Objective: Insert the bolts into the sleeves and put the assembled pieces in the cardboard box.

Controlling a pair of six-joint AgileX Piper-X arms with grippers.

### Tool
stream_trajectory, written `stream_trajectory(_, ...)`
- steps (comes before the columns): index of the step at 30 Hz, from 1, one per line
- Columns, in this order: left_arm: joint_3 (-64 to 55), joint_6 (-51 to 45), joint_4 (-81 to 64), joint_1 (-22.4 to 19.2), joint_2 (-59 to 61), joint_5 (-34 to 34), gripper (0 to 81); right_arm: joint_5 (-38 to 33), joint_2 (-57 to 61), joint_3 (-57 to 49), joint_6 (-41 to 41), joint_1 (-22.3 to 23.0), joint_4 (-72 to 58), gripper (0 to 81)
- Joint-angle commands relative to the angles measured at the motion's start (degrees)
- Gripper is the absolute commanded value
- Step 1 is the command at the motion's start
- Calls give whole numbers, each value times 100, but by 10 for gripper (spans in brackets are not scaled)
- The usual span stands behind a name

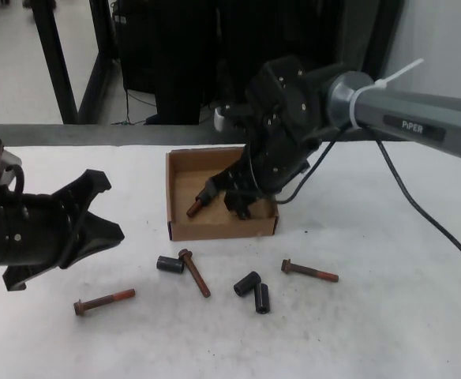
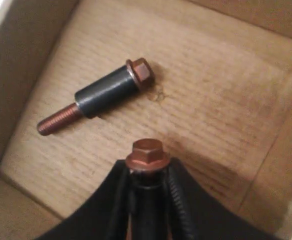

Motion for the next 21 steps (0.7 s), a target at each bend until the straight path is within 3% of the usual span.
stream_trajectory(1,-74,-3,-68,14,1,44,8,-26,-2,-163,-33,-83,-14,3)
stream_trajectory(4,-74,-137,-68,14,-2,44,8,117,-5,-248,-33,-109,-58,0)
stream_trajectory(7,-74,-261,-55,14,-2,44,8,86,-5,-340,-33,-121,-57,76)
stream_trajectory(12,-74,-874,-56,14,-2,44,8,49,-5,-361,215,-121,23,466)
stream_trajectory(13,-74,-1090,-56,14,-2,44,8,49,-5,-361,276,-121,101,501)
stream_trajectory(21,-74,-2332,-177,14,-2,-320,8,-213,-116,-372,575,-121,684,454)
